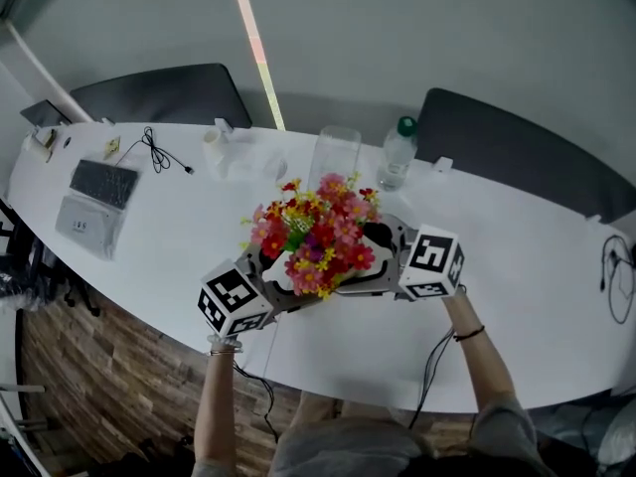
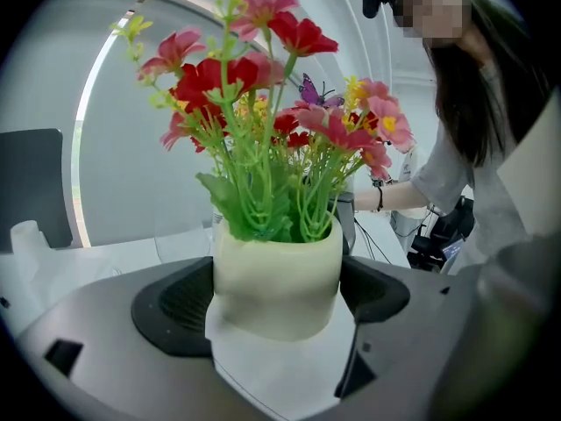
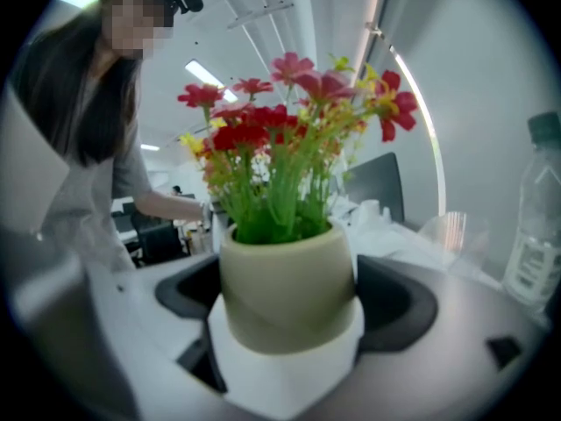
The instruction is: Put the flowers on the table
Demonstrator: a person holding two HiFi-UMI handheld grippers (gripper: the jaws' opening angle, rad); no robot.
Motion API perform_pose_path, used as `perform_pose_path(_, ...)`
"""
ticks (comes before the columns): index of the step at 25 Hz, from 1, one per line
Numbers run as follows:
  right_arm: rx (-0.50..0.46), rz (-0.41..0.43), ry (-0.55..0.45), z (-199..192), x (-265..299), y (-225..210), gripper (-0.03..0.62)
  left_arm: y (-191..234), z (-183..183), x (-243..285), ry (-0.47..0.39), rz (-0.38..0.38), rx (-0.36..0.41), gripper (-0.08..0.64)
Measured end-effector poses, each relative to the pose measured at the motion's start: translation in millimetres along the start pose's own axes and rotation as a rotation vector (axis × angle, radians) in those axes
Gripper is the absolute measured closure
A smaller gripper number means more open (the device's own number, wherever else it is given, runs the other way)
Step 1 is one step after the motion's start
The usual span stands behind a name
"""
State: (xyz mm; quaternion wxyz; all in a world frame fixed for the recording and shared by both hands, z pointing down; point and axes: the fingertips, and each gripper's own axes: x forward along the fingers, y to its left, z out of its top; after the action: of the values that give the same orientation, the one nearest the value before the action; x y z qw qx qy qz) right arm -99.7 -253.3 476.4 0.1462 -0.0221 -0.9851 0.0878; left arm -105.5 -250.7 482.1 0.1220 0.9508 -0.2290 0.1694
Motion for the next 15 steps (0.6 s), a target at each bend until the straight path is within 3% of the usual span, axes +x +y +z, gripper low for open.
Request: perform_pose_path(15,0.021,-0.039,0.028,-37.8,3.6,-28.9,0.132,22.3,-30.9,29.2,0.044,-0.020,-0.026,0.114)
